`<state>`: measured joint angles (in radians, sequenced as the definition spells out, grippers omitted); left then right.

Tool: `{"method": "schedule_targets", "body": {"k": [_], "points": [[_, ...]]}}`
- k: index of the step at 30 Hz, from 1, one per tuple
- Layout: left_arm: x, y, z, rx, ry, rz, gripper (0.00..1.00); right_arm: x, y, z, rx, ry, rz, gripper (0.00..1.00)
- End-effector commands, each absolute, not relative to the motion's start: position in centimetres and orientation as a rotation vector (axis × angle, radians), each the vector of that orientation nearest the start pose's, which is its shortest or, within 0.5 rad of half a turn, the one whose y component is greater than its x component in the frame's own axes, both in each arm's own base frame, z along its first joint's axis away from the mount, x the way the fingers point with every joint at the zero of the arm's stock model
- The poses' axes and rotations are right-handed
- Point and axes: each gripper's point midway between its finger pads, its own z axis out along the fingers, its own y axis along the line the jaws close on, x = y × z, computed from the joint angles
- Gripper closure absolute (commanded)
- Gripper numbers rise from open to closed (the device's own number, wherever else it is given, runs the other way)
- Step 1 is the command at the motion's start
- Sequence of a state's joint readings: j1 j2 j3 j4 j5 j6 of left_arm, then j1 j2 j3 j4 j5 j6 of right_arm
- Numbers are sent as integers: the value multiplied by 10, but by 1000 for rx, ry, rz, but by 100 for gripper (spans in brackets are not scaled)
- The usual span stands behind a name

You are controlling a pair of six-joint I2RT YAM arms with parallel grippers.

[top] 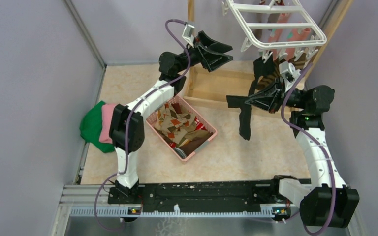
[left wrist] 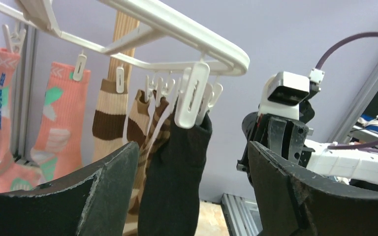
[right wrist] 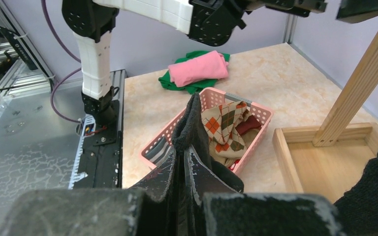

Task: Clip the socks to the hanger
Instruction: Rotate the hanger.

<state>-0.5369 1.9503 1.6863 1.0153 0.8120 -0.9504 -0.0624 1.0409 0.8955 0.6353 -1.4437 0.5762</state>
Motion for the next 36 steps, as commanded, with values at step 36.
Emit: {"method": "schedule_targets", "body": {"k": [36], "points": [[349,-358,495,613,771,-1640,10,225,158,378,-1036,1277,1138,100]]}}
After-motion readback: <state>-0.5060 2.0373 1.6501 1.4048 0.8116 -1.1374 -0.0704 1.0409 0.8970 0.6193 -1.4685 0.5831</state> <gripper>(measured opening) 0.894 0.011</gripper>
